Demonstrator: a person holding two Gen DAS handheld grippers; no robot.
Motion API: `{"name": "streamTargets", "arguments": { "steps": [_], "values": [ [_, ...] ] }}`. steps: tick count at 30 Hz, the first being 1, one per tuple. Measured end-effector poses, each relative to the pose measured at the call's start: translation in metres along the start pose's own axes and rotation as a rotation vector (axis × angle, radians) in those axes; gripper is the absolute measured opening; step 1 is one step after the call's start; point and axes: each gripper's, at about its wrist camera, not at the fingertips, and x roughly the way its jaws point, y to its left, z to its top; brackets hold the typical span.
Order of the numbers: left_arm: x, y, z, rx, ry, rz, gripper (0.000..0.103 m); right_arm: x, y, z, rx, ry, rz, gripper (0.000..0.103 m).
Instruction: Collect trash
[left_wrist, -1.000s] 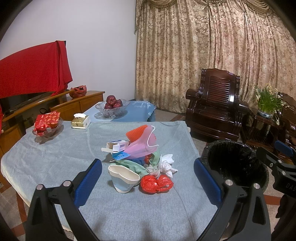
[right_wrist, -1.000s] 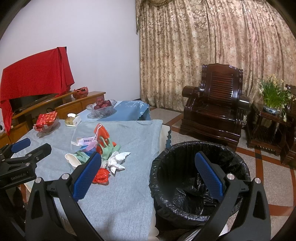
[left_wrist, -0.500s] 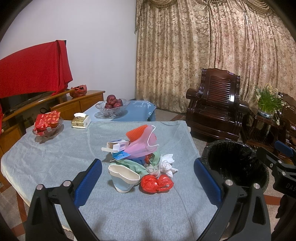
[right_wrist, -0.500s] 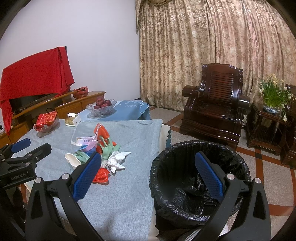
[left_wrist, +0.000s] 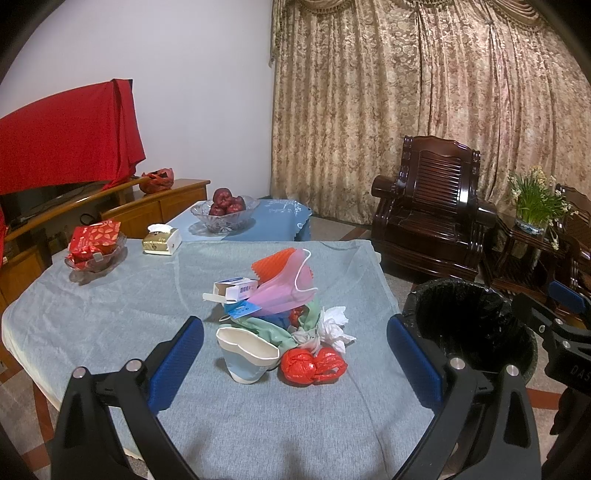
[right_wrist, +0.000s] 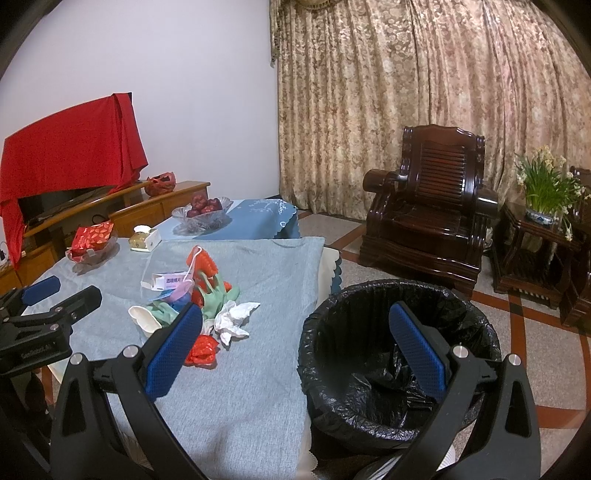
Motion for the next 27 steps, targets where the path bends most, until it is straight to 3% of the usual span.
{"name": "streamTargets", "arguments": {
  "steps": [27],
  "values": [
    [0.004,0.005,-0.012,-0.011,0.012,0.007,0.097,0.015,0.009,-0.002,-0.001,0.027,0.005,0.098]
  ]
}}
